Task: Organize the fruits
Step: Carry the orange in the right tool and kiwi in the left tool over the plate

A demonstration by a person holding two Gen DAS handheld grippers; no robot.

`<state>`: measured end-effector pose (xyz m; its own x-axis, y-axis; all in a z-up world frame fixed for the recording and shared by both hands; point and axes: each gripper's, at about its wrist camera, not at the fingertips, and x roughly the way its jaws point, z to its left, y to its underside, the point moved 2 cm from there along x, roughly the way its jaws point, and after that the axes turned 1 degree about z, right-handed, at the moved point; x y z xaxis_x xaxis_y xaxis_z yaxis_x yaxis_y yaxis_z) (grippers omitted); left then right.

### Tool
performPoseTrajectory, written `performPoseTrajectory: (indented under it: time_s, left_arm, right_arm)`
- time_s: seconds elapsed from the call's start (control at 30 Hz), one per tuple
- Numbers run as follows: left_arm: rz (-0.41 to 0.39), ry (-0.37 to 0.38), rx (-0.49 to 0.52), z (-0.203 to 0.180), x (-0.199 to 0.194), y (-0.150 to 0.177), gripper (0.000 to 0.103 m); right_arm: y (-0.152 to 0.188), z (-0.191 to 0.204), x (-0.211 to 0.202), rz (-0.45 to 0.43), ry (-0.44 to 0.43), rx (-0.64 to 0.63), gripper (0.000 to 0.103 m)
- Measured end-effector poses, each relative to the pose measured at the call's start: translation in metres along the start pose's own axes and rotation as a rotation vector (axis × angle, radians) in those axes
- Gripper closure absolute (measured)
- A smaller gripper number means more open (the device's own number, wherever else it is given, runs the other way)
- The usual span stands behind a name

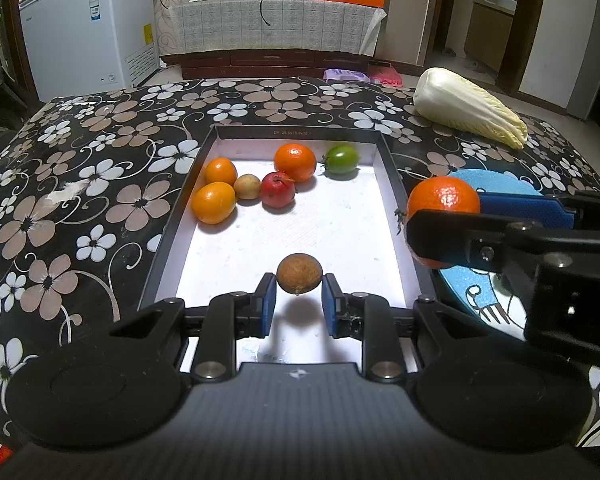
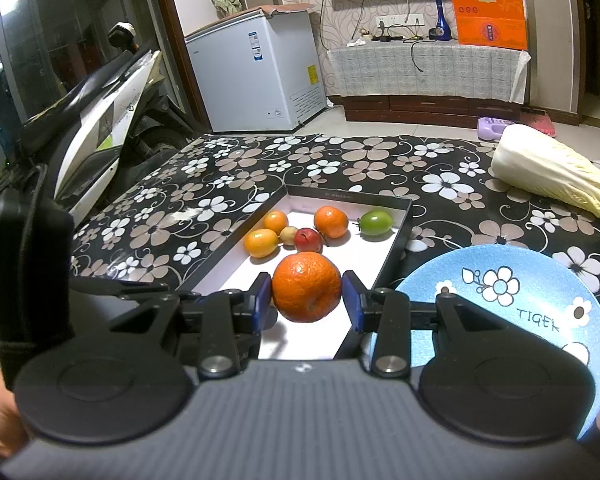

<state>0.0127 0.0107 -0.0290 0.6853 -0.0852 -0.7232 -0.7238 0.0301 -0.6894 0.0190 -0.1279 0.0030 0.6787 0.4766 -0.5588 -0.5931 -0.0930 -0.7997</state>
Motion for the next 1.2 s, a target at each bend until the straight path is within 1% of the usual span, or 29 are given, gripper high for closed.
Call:
performPoseTrajectory:
  time_s: [0.6, 0.73, 0.97, 1.2]
  left_arm:
    - [-0.012, 0.006, 0.001, -0.002, -0.001, -0.004, 0.074]
    - [-0.022, 0.021, 0.002, -0.003, -0.004, -0.005, 0.074]
    - [-0.065, 0.079, 0.014, -0.003, -0.015, -0.007, 0.074]
    - [-0.086, 0.111, 0.026, -0.006, -0.022, -0.008, 0.074]
  right_arm:
    - [-0.002, -0.002, -0.004, -0.011, -0.002, 0.002, 0.061]
    - [-0.002, -0.007, -0.007, -0.018, 0.006, 0.011, 0.061]
    - [-0.005, -0.020, -0.016, -0.041, 0.024, 0.035, 0.061]
    - [-0.007, -0.033, -0.021, -0.053, 0.050, 0.062, 0.061]
